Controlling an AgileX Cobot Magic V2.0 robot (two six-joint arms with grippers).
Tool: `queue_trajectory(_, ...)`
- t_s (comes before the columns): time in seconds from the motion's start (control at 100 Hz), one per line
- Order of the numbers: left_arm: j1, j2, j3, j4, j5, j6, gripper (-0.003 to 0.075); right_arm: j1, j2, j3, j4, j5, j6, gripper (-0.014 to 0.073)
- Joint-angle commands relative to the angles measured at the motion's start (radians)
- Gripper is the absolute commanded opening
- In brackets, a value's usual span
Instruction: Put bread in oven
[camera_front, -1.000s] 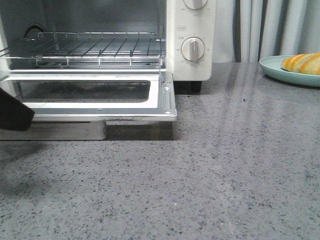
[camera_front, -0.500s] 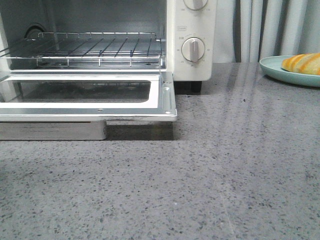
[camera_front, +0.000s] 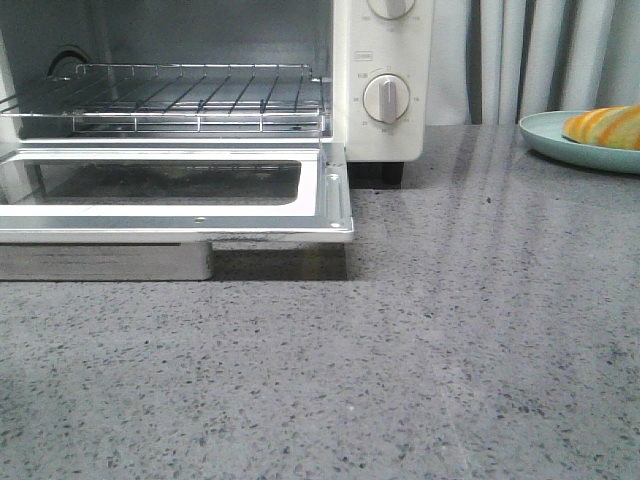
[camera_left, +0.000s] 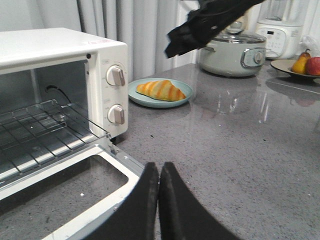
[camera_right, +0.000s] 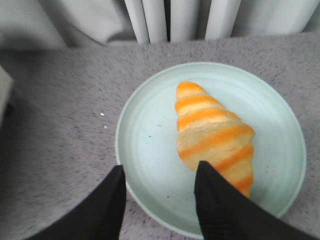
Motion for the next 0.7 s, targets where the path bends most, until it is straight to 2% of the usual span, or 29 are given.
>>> queue_trajectory(0.0,0.003,0.006,-0.034,-0.045,-0.01,-0.01,-0.0021,-0.006,0.044,-0.068,-0.068,-0.05,0.012,0.0308)
queue_trajectory(0.2,0.003,0.006,-0.034,-0.061,0.068,-0.01,-0.0022,-0.006,0.114,-0.096,-0.308,0.002,0.085,0.0308)
queue_trajectory(0.3,0.003,0.006,-0.034,-0.073,0.106,-0.01,-0.0022,-0.013,0.118,-0.096,-0.371,-0.006,0.126,0.0308)
queue_trajectory(0.47,0.003,0.006,-0.034,-0.073,0.109,-0.01,-0.0022,-0.069,0.131,-0.096,-0.358,0.009,0.232,0.0308)
queue_trajectory(0.69,0.003,0.006,-0.034,-0.073,0.102,-0.01,-0.0022,-0.122,0.15,-0.096,-0.228,0.002,0.237,0.0308)
